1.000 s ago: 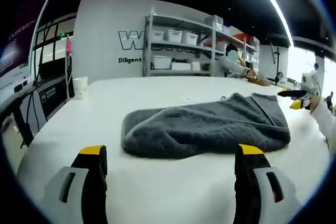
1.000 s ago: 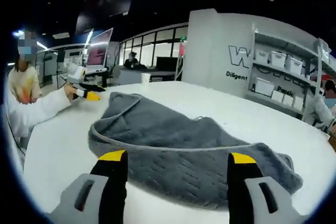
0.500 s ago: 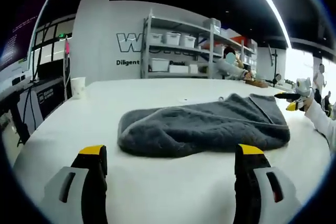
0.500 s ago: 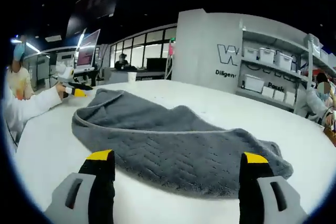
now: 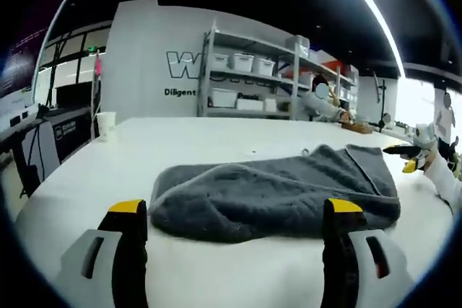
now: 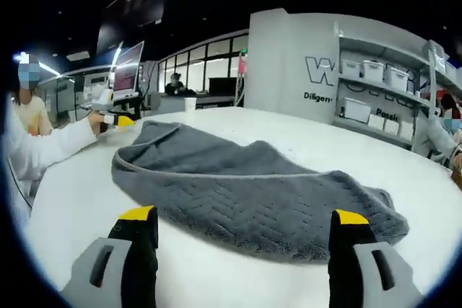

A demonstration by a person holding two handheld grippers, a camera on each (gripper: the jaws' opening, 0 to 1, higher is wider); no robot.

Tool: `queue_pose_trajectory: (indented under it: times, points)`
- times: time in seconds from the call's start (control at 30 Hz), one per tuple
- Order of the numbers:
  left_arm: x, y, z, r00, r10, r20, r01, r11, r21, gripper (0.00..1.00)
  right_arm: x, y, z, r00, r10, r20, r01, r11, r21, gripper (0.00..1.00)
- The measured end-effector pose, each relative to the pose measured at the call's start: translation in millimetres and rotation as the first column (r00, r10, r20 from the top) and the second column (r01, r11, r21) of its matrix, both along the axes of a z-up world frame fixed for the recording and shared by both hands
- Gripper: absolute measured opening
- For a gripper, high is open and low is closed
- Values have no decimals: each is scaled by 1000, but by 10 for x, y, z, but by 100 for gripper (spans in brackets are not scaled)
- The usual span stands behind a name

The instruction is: Open the folded towel by lifting each exposed corner and separating the folded layers until the towel lies flat within the target outline without major curled edges

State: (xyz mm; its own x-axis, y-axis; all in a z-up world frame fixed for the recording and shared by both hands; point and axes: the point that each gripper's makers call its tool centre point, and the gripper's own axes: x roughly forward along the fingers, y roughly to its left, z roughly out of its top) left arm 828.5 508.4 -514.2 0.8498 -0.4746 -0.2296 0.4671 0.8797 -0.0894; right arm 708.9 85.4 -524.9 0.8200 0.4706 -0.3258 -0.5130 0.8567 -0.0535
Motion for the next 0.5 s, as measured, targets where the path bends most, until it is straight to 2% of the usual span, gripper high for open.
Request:
queue_pose_trajectory:
  times: [0.17,0.33,0.4,0.5]
  points:
    - [304,-230,54,1000,-19,-10,19,999,30,96,-35,14,63,1000,7,12,-7,1000,21,99]
    - [713,-316,3,996,-51,-77,59,992,109,90,-62,8,83,1000,2,18,-3,1000,31,99]
    - [817,-374,-34,989,-110,-102,124,981,146,89,-65,-2,87,1000,2,20,-2,1000,29,99]
    - [879,-543,-130,954,-246,-170,271,952,145,87,-56,-18,86,1000,-2,15,1,999,38,99]
